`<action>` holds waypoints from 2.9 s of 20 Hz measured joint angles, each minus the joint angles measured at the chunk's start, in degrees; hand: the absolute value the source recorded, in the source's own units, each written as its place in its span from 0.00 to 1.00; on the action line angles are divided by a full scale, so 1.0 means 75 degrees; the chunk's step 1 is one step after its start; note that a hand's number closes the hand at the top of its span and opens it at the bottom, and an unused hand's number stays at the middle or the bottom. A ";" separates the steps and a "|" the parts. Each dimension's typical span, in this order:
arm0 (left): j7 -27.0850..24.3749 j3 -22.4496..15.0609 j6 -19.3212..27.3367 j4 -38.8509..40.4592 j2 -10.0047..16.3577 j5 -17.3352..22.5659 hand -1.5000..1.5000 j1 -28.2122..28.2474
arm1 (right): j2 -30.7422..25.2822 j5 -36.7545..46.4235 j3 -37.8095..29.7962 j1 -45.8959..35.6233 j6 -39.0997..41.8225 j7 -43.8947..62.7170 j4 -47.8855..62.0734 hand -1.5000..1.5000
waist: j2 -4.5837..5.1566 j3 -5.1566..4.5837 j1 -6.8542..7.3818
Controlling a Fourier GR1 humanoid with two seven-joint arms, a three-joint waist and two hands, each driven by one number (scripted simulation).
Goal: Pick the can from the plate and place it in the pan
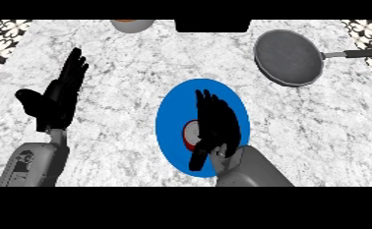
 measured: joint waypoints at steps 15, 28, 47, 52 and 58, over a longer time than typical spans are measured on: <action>0.0059 0.0200 -0.0183 -0.0064 -0.0206 -0.0216 0.50 0.0064 | 0.0058 -0.0270 0.0355 -0.0437 -0.0149 -0.0695 0.0996 1.00 | -0.0031 -0.0003 0.0007; 0.0182 0.0409 -0.0262 -0.0155 -0.0166 -0.0243 0.50 0.0094 | -0.1893 0.0358 0.2130 0.0975 0.0309 -0.3313 -0.1527 1.00 | -0.0065 0.0012 -0.0133; 0.0195 0.0483 -0.0405 -0.0313 -0.0217 -0.0261 0.50 0.0129 | -0.3257 -0.0910 -0.1867 0.1634 -0.1492 -0.5219 -0.4055 1.00 | 0.0024 0.0009 -0.0010; 0.0341 0.0374 -0.0352 -0.0362 -0.0308 -0.0377 0.50 0.0026 | -0.3238 -0.1980 -0.3372 0.0750 -0.1401 -0.6146 -0.2285 1.00 | 0.0041 0.0009 0.0058; 0.0286 0.0360 -0.0450 -0.0271 -0.0354 -0.0379 0.50 -0.0044 | -0.3543 -0.1834 -0.4352 -0.0405 -0.1689 -0.7908 0.0785 1.00 | 0.0078 0.0011 0.0174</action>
